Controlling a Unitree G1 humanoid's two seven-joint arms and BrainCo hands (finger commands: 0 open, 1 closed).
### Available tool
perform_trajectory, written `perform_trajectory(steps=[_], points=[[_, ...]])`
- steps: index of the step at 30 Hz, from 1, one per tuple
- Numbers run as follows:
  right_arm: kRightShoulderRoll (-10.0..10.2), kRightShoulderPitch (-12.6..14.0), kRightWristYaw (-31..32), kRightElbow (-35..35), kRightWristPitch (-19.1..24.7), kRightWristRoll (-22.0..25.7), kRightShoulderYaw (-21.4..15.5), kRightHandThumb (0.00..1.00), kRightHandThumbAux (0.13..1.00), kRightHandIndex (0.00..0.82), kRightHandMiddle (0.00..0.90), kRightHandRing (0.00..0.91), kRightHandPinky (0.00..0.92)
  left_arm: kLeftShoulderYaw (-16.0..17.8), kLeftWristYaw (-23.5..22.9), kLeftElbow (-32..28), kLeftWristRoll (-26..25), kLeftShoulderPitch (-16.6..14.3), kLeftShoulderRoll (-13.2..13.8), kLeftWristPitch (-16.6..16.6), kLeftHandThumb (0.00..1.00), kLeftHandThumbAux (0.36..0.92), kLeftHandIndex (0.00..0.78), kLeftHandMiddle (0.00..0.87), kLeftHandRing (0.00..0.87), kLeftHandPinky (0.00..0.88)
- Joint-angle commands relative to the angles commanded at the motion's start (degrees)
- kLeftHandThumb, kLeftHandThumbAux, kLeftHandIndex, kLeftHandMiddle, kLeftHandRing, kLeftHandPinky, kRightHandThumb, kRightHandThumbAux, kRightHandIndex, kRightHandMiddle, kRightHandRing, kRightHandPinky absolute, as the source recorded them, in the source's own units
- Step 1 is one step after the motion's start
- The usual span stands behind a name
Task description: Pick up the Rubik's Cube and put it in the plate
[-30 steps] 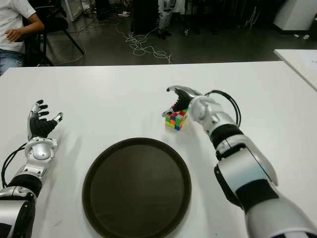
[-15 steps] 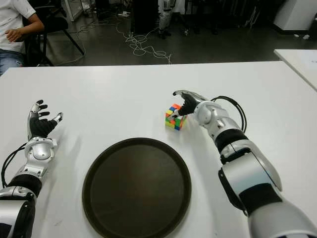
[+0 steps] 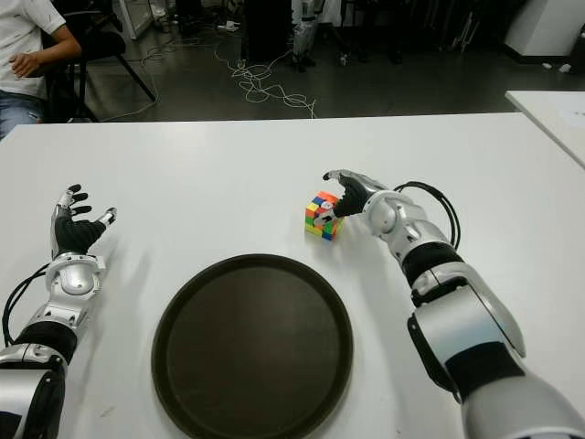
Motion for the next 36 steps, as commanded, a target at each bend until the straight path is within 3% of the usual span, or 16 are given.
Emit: perform_trajectory(steps=[14, 20, 24, 36], points=[[-0.21, 0.5, 2.08, -0.52, -0.18, 0.89, -0.51, 0.0, 0.603, 0.121, 0.098, 0.079, 0.058, 0.89, -0.55, 0.01, -1.07, -0.2, -0.44, 0.4, 0.141, 0.78, 0.125, 0.261, 0.313, 0.375], [-0.28, 0.65, 1.72, -1.05, -0.04, 0.43, -0.23, 0.0, 0.592, 0.108, 0.097, 0.08, 0.061, 0.74, -0.32, 0.06, -1.03, -0.2, -0.42, 0.12, 0.138, 0.779, 0.128, 0.239, 0.279, 0.322], [-0.29, 0.65, 1.68, -1.21, -0.02, 0.31, -0.15, 0.0, 0.596, 0.107, 0.093, 0.081, 0.074, 0.76, -0.5, 0.02, -1.1, -0.16, -0.44, -0.15, 0.143, 0.791, 0.13, 0.271, 0.319, 0.391], [-0.19, 0.79, 1.62, -1.61, -0.8, 0.89, -0.63, 0.0, 0.582, 0.088, 0.076, 0.073, 0.064, 1.01, -1.17, 0.05, -1.8, -0.08, -0.53, -0.99, 0.2, 0.797, 0.128, 0.24, 0.309, 0.404]])
